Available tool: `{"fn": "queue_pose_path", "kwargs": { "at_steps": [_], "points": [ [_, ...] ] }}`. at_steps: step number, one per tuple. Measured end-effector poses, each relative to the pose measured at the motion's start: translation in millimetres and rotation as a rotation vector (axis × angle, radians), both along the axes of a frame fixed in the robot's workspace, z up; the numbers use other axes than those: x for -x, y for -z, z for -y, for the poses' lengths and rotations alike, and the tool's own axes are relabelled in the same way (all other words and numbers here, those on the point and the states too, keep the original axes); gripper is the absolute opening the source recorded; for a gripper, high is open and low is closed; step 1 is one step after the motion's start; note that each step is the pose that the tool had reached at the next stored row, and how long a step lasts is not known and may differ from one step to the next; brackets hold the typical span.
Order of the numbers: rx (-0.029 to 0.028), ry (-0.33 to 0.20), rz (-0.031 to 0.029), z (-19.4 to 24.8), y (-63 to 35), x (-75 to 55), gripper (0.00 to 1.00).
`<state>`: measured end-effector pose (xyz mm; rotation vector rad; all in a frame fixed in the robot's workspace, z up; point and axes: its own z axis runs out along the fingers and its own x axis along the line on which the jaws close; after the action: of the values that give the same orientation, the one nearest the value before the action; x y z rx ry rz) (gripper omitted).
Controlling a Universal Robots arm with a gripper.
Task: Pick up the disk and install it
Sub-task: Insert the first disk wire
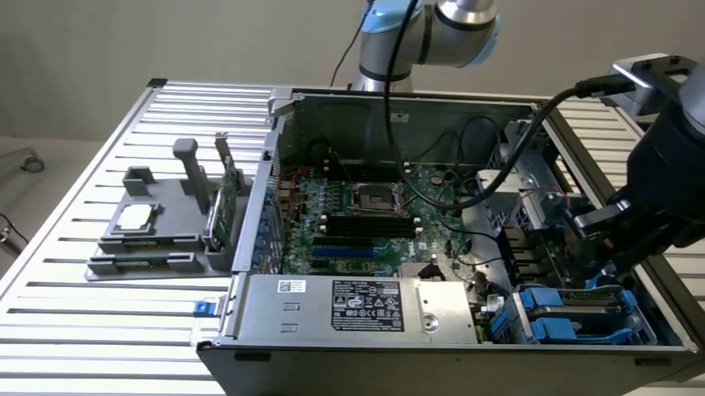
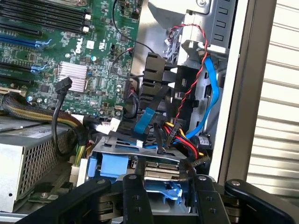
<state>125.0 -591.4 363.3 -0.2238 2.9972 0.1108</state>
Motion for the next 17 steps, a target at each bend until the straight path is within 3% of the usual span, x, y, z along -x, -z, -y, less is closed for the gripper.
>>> {"fn": "queue_pose_path", "kwargs": {
  "at_steps": [13,17],
  "points": [
    [0.0000,0.071,0.0081,-1.0,0.0,9.4,0.42],
    [-0.0002,0.083,0.0147,-2.2,-0.2,11.6,0.42]
  ]
}}
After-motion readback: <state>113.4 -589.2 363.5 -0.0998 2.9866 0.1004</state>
